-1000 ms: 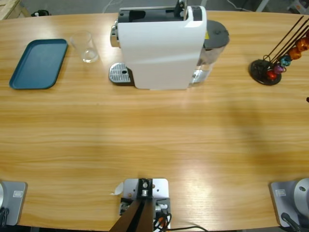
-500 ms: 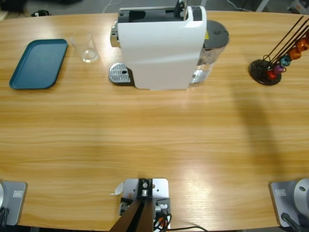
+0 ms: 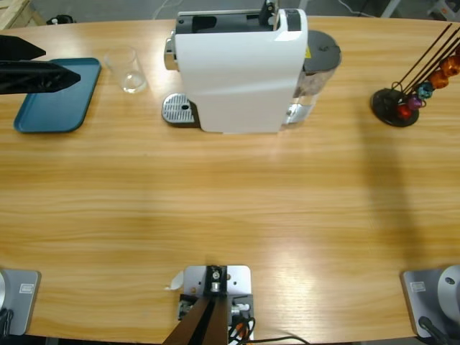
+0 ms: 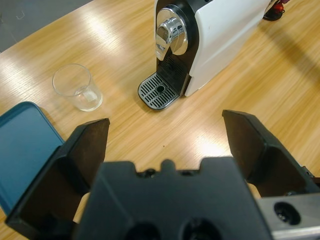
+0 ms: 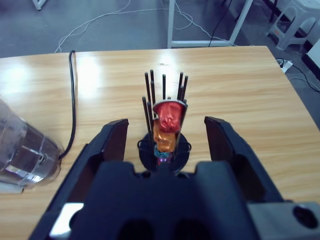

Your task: Pour coffee

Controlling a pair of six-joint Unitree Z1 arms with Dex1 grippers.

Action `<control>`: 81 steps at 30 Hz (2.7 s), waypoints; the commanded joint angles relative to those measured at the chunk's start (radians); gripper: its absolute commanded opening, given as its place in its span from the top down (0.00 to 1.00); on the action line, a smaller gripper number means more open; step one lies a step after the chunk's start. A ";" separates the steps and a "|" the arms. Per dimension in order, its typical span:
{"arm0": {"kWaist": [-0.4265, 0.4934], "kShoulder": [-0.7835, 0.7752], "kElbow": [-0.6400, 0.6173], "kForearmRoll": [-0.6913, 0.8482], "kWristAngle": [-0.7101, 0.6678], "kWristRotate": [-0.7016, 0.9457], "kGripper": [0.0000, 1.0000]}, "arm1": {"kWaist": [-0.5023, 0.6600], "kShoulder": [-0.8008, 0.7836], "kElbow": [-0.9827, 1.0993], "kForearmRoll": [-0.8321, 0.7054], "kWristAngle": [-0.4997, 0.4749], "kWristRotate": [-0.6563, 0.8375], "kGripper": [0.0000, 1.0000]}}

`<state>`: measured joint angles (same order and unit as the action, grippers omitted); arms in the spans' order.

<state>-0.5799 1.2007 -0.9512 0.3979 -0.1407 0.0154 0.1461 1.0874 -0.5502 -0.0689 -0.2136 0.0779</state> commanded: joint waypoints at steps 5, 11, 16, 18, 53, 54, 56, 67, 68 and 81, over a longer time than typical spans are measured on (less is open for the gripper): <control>-0.013 0.034 0.046 -0.034 0.012 -0.015 0.02 | -0.025 0.114 0.016 -0.053 0.032 -0.025 0.33; -0.013 0.039 0.046 -0.051 0.010 -0.023 0.02 | -0.039 0.120 0.019 -0.062 0.031 -0.056 0.33; -0.014 0.039 0.046 -0.051 0.010 -0.027 0.02 | -0.060 0.140 0.022 -0.080 0.036 -0.066 0.33; -0.013 0.037 0.046 -0.052 0.010 -0.028 0.02 | -0.063 0.145 0.028 -0.090 0.037 -0.066 0.33; -0.013 0.040 0.051 -0.068 0.016 -0.029 0.02 | -0.071 0.149 0.052 -0.126 0.060 -0.069 0.57; -0.013 0.039 0.053 -0.068 0.016 -0.029 0.02 | -0.071 0.147 0.052 -0.124 0.061 -0.069 0.57; -0.013 0.038 0.056 -0.068 0.016 -0.031 0.02 | -0.071 0.142 0.054 -0.121 0.062 -0.069 0.58; -0.013 0.035 0.061 -0.071 0.015 -0.037 0.02 | -0.071 0.107 0.052 -0.100 0.069 -0.083 0.73; -0.013 0.034 0.062 -0.071 0.015 -0.037 0.02 | -0.071 0.107 0.051 -0.100 0.069 -0.084 0.74; -0.014 0.030 0.072 -0.074 0.015 -0.040 0.02 | -0.071 0.104 0.027 -0.094 0.067 -0.093 0.87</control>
<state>-0.5827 1.2142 -0.9139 0.3355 -0.1397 -0.0154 0.0895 1.2199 -0.5339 -0.1781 -0.1559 0.0058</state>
